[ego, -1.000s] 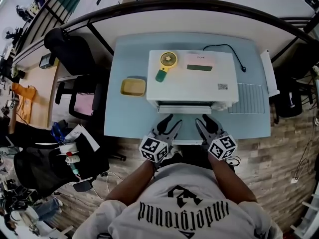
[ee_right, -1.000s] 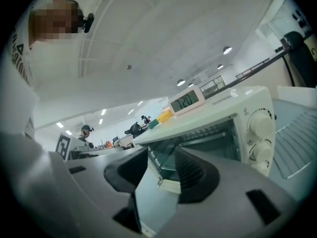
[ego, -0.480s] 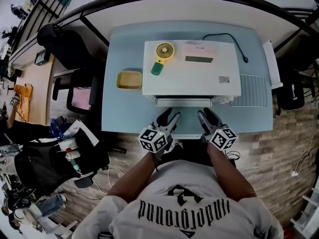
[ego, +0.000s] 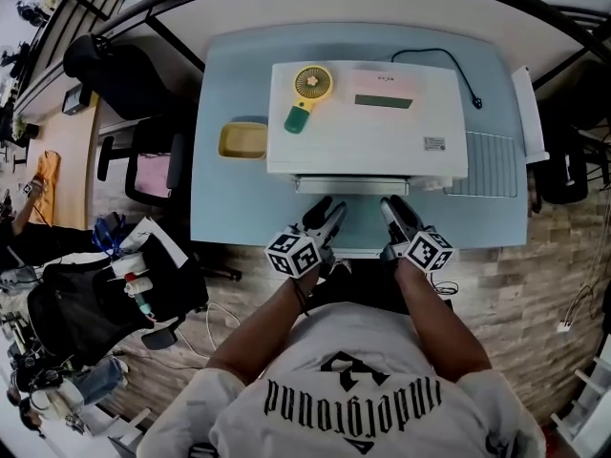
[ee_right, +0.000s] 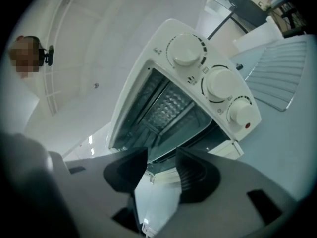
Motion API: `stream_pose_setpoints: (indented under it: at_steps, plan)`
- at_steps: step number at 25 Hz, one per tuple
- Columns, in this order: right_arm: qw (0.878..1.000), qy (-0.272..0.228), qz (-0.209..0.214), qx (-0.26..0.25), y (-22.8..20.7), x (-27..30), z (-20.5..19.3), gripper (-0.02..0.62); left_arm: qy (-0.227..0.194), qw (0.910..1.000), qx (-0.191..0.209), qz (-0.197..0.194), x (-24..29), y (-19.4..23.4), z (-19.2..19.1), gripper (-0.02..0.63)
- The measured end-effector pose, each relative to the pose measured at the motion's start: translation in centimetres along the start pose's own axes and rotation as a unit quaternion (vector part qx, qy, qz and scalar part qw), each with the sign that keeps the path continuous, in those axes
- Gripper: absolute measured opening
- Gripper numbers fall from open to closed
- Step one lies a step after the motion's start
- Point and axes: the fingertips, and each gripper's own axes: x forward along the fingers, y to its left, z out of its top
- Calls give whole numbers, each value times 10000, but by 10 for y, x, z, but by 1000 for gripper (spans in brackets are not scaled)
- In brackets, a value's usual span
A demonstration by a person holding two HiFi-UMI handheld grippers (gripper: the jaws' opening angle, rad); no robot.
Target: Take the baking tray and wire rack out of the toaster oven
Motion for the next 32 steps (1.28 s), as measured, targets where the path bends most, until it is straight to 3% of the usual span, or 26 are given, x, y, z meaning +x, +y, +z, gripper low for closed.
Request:
stream_pose_setpoints:
  at_steps: [14, 22, 25, 29, 32]
  plan:
    - [9927, -195, 40, 1187, -32, 28, -1, 187, -352, 9914, -1249, 193, 34, 38, -10, 195]
    - [9855, -411, 200, 1634, -40, 50, 4, 189, -640, 9821, -1734, 360, 45, 64, -3, 196]
    - [9807, -457, 24, 1900, -52, 57, -1, 189, -744, 9785, -1879, 409, 49, 73, -1, 199]
    - [9828, -710, 553, 1614, -42, 73, 16, 190, -920, 9722, -2100, 470, 54, 84, 3, 202]
    - [9792, -810, 382, 1822, -54, 77, 15, 190, -1060, 9667, -2289, 426, 60, 89, 7, 202]
